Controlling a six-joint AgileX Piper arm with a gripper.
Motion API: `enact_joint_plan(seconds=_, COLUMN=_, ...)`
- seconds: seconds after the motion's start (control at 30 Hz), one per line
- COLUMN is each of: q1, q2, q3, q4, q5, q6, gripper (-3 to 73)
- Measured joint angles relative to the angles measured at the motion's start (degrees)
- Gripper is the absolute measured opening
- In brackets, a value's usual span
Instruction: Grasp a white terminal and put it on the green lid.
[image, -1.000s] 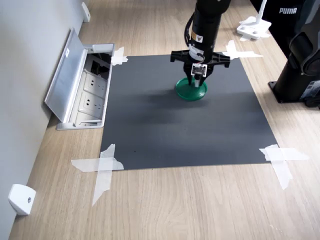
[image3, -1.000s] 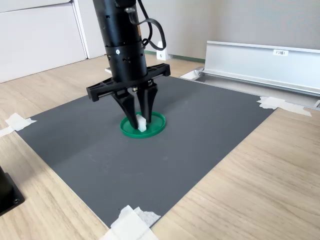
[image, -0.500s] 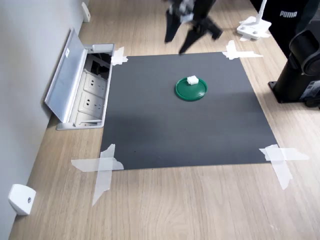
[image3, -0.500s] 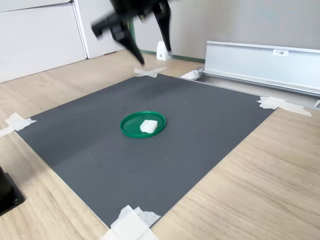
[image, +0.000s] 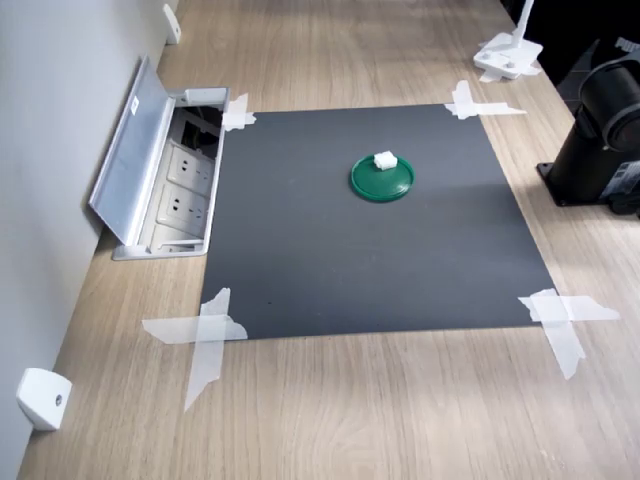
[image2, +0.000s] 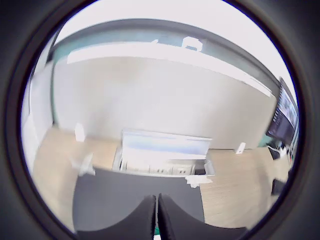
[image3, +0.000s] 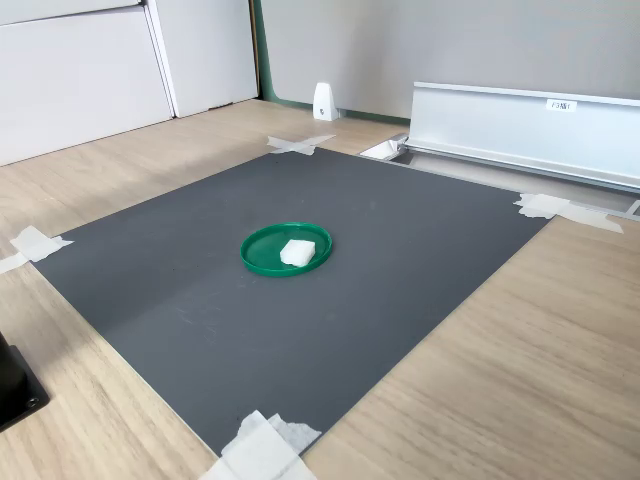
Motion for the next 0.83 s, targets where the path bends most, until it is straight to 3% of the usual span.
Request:
enact_joint_plan(seconds=0.23, q1=-0.33, q2=-13.73, q3=14.62, q4=0.38, q5=-2.45, q6=3.04, gripper=-0.5)
enact_joint_plan(seconds=0.4, q1=-5.97, q2=-22.38, q3=22.28, q4=1.13, q5=-2.65, q6=3.04, gripper=-0.5)
enact_joint_plan(seconds=0.53, q1=-6.99, q2=-29.5, q3=26.05, q4=3.05, q5=-2.72, q6=3.04, gripper=-0.6)
enact_joint_plan(seconds=0.83, q1=-6.99, q2=-35.55, q3=31.39, q4=3.61, q5=-3.99, q6=3.04, gripper=-0.7)
